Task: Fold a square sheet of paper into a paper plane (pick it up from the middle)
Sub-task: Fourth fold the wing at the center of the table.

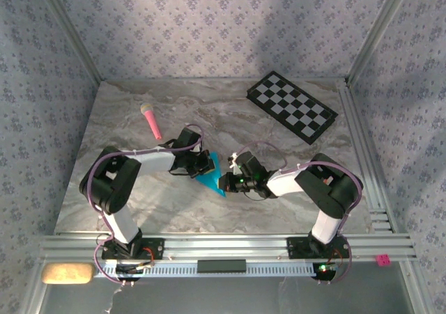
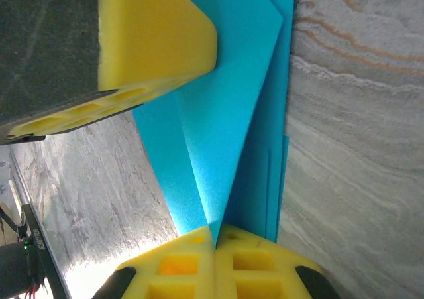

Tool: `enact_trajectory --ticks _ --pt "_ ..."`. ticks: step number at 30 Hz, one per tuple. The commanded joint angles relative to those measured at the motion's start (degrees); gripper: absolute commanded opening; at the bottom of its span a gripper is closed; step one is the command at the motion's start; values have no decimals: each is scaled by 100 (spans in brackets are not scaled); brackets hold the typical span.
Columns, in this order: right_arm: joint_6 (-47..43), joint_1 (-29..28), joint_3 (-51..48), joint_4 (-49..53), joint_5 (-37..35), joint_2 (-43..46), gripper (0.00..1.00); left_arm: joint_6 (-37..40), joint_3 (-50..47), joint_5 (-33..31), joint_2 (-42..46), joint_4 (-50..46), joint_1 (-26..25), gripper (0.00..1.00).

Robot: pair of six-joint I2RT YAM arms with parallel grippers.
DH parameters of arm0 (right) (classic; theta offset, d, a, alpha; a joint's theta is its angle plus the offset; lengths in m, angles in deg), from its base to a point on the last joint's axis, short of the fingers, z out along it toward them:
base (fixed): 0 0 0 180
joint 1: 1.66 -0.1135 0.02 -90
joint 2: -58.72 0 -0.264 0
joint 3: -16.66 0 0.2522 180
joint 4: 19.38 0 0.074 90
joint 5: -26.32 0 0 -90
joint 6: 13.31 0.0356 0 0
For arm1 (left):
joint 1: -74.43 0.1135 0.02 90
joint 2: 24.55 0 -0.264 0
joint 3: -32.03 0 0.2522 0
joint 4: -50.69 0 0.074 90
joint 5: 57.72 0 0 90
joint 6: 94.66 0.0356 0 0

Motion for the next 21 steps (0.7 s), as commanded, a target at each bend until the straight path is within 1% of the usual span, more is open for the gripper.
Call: enact_trajectory --ticks 1,15,21 --pt "54 54 -17 550 -66 -116 3 146 146 -111 -130 -33 -28 1" --pt "72 77 2 584 -55 -128 4 212 164 -117 -328 -60 -29 1" --pt "97 90 15 619 3 -10 8 279 167 -127 -380 -122 -30 0"
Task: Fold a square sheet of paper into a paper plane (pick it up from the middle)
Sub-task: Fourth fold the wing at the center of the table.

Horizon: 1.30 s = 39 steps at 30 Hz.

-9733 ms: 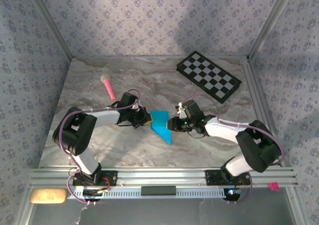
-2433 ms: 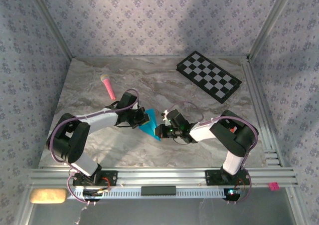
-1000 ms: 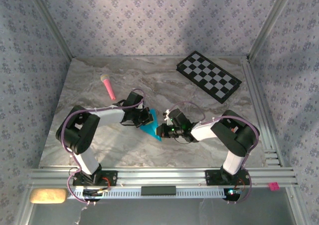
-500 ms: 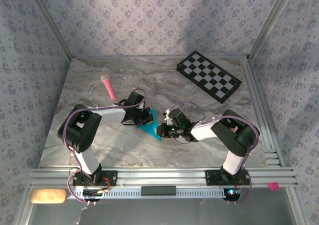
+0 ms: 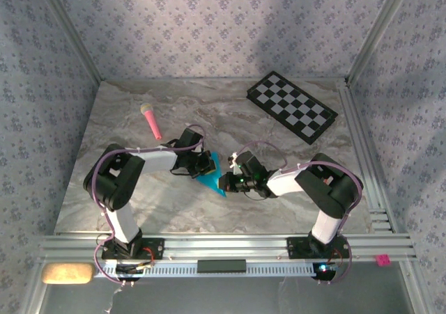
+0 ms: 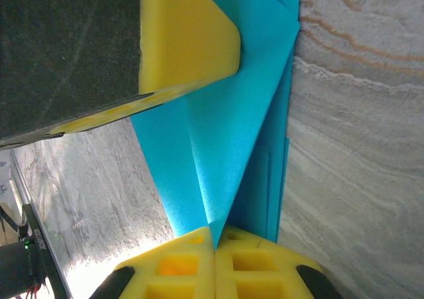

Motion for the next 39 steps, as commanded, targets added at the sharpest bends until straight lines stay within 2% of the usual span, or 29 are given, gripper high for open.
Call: enact_trajectory --ticks 1,9,20,28,39 --pt "107 75 0 581 -30 26 9 164 67 -140 -147 -155 -31 0" --pt "59 72 2 888 108 379 15 213 56 -166 -158 -190 -18 0" --pt "74 29 -69 940 504 149 9 226 74 -182 -169 -199 -17 0" --pt "126 19 -220 945 487 229 11 234 81 -193 -156 -225 -24 0" --pt "-246 27 -96 1620 350 552 16 225 81 -203 -129 -235 -22 0"
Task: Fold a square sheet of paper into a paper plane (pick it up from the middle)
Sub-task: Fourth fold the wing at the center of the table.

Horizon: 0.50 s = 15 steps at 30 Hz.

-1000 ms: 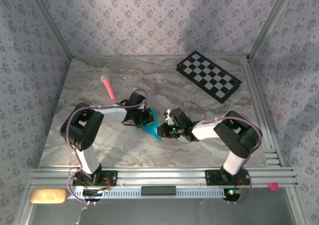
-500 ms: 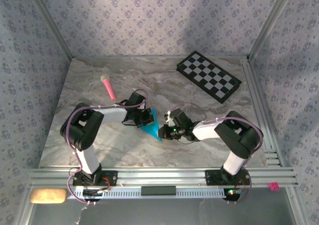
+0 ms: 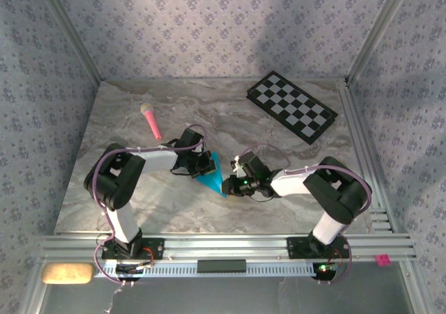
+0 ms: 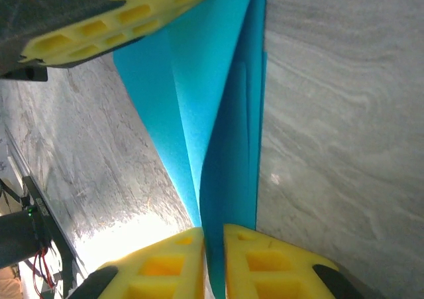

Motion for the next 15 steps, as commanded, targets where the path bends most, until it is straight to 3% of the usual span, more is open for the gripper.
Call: enact_trajectory --ticks 1,15 --pt "-219 -14 -17 722 -40 118 16 119 62 -193 -114 -207 -17 0" --pt "-225 -10 -97 692 37 -21 10 109 34 -240 -112 -217 -12 0"
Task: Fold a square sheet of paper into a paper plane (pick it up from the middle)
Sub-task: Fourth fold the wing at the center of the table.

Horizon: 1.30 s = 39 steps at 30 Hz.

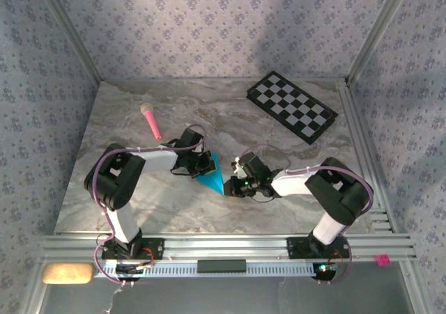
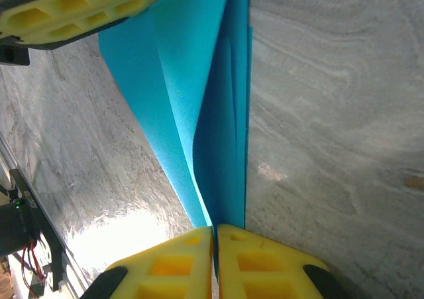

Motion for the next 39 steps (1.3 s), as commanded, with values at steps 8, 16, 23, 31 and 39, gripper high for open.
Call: enact_trajectory --ticks 8,16,23,31,39 --pt "-210 -18 -103 724 -58 115 14 110 36 -238 -116 -201 -13 0" --pt "-302 -27 -147 928 -132 11 12 95 43 -221 -134 -176 -17 0" --pt "-304 -27 -144 945 -92 8 10 88 45 -218 -121 -183 -12 0" --pt "-355 -40 -183 1132 -50 165 12 89 26 -237 -108 -193 -13 0" --pt "-383 -62 -183 1190 -78 7 8 82 27 -245 -99 -192 -12 0"
